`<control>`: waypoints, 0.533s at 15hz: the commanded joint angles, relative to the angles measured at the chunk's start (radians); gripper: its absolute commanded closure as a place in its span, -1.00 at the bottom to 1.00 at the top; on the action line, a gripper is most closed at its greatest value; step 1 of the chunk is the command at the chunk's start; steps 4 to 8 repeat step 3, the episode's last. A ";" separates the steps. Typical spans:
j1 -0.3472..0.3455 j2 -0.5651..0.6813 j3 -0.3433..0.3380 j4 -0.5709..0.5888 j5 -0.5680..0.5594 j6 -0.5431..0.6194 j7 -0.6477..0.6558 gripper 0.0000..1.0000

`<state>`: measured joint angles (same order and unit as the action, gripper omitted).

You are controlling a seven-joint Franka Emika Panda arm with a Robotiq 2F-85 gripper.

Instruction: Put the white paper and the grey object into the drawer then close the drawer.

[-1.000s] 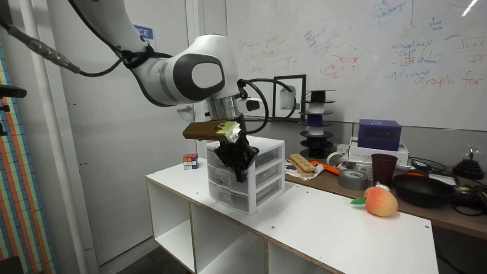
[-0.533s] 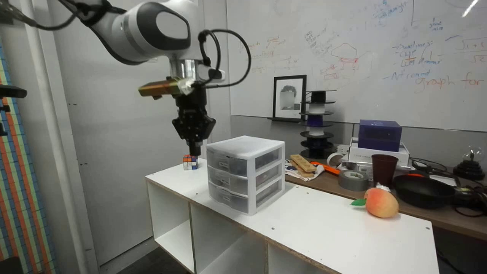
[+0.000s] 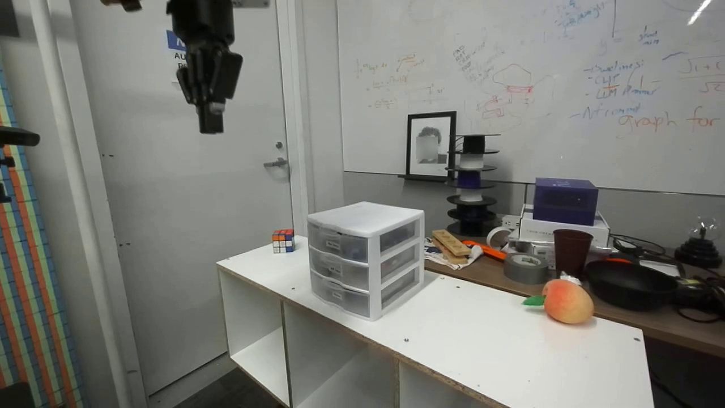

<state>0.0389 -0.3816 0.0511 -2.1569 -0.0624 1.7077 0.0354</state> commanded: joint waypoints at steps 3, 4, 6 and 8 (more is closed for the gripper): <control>-0.004 -0.086 -0.019 0.066 0.099 -0.105 -0.004 0.19; -0.004 -0.086 -0.019 0.066 0.099 -0.105 -0.004 0.19; -0.004 -0.086 -0.019 0.066 0.099 -0.105 -0.004 0.19; -0.004 -0.086 -0.019 0.066 0.099 -0.105 -0.004 0.19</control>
